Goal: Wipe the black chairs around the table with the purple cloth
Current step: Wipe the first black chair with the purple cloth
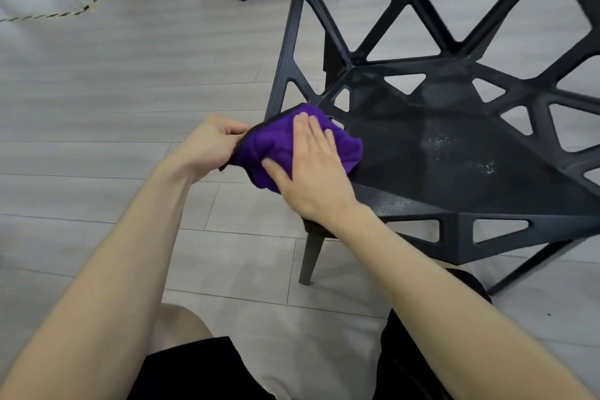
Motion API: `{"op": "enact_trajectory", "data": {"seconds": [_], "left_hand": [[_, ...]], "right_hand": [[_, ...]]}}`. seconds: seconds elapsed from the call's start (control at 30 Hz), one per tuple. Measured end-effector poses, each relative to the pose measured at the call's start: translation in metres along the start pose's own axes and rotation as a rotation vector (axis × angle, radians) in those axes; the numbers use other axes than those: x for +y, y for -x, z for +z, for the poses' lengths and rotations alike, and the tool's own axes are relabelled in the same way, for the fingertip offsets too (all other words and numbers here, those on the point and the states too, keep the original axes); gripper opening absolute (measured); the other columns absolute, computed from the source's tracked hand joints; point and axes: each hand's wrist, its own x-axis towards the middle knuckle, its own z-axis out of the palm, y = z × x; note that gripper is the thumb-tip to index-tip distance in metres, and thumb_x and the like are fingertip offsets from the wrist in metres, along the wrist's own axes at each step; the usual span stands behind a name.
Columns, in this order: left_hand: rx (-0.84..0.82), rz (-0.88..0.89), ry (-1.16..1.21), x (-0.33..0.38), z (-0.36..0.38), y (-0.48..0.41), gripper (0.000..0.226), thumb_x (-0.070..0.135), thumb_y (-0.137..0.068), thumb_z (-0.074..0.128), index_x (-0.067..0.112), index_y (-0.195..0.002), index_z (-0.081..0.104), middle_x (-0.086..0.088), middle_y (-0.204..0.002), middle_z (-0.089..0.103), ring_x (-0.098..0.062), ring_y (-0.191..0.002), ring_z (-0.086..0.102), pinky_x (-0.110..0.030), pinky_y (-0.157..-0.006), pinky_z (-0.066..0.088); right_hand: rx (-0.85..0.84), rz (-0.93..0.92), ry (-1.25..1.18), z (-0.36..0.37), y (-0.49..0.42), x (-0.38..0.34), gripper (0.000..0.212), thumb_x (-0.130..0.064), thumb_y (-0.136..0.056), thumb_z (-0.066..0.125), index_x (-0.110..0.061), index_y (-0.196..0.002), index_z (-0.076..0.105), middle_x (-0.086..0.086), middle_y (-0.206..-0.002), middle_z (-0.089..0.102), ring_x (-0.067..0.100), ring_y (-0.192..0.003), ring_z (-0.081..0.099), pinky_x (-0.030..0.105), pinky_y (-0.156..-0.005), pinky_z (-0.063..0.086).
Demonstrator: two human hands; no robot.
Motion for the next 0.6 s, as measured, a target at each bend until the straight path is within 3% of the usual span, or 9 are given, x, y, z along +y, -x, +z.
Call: {"op": "enact_trajectory", "data": {"seconds": [0.1,0.2,0.27,0.3,0.37,0.43,0.53,0.6], "left_hand": [[0.015,0.003,0.092,0.0,0.002,0.001,0.063,0.051,-0.108,0.047,-0.003,-0.084,0.068,-0.011,-0.073,0.065,-0.025,-0.069,0.049,-0.039,-0.071,0.038],[-0.032,-0.016,0.201,-0.002,-0.001,0.008,0.071,0.042,-0.118,0.026,-0.005,-0.103,0.078,-0.015,-0.09,0.078,-0.022,-0.077,0.059,-0.03,-0.069,0.045],[-0.077,0.003,0.214,-0.001,-0.001,0.014,0.063,0.041,-0.114,0.033,-0.003,-0.114,0.078,-0.012,-0.098,0.079,-0.021,-0.081,0.06,-0.028,-0.069,0.045],[-0.085,0.02,0.168,-0.002,0.0,0.016,0.053,0.038,-0.111,0.041,0.001,-0.114,0.079,-0.007,-0.097,0.079,-0.018,-0.081,0.06,-0.029,-0.071,0.045],[-0.076,0.07,0.041,-0.004,0.005,0.02,0.032,0.032,-0.098,0.062,0.008,-0.11,0.079,-0.001,-0.091,0.076,-0.012,-0.081,0.061,-0.032,-0.079,0.047],[-0.063,0.105,0.031,-0.012,0.008,0.024,0.029,0.03,-0.084,0.078,0.012,-0.107,0.078,-0.008,-0.094,0.078,-0.014,-0.087,0.063,-0.038,-0.087,0.051],[-0.071,0.077,0.146,-0.017,0.008,0.029,0.032,0.012,-0.076,0.081,0.013,-0.108,0.076,-0.002,-0.093,0.073,-0.016,-0.09,0.063,-0.037,-0.085,0.053],[-0.116,0.078,0.196,-0.015,0.01,0.034,0.042,-0.006,-0.08,0.074,0.012,-0.117,0.076,0.001,-0.096,0.072,-0.014,-0.092,0.063,-0.027,-0.083,0.055]], "right_hand": [[-0.01,0.153,-0.009,-0.007,-0.014,0.022,0.105,-0.086,-0.095,0.035,-0.017,-0.172,0.016,0.016,-0.179,0.003,0.033,-0.166,-0.004,0.052,-0.134,-0.001],[-0.072,0.309,-0.143,-0.014,-0.055,0.034,0.103,-0.082,-0.095,0.046,-0.011,-0.167,0.028,0.019,-0.174,0.024,0.035,-0.163,0.018,0.048,-0.132,0.017],[-0.091,0.397,-0.207,-0.023,-0.079,0.036,0.087,-0.077,-0.098,0.046,-0.011,-0.156,0.048,0.018,-0.162,0.04,0.038,-0.152,0.038,0.05,-0.124,0.033],[-0.086,0.406,-0.209,-0.026,-0.082,0.032,0.086,-0.077,-0.098,0.044,-0.014,-0.154,0.051,0.018,-0.163,0.037,0.038,-0.153,0.036,0.05,-0.124,0.032],[-0.067,0.339,-0.128,-0.022,-0.064,0.02,0.096,-0.089,-0.091,0.04,-0.024,-0.161,0.045,0.019,-0.172,0.019,0.036,-0.163,0.012,0.052,-0.131,0.017],[0.005,0.23,-0.068,-0.013,-0.03,0.009,0.108,-0.1,-0.079,0.038,-0.036,-0.165,0.035,0.015,-0.171,0.018,0.034,-0.162,0.005,0.053,-0.132,0.01],[0.041,0.213,-0.111,-0.012,-0.03,0.016,0.099,-0.099,-0.077,0.049,-0.043,-0.157,0.044,0.007,-0.149,0.038,0.032,-0.147,0.027,0.05,-0.125,0.024],[0.074,0.286,-0.135,-0.02,-0.05,0.024,0.086,-0.09,-0.084,0.058,-0.036,-0.15,0.051,0.009,-0.138,0.044,0.034,-0.137,0.037,0.047,-0.117,0.031]]}}
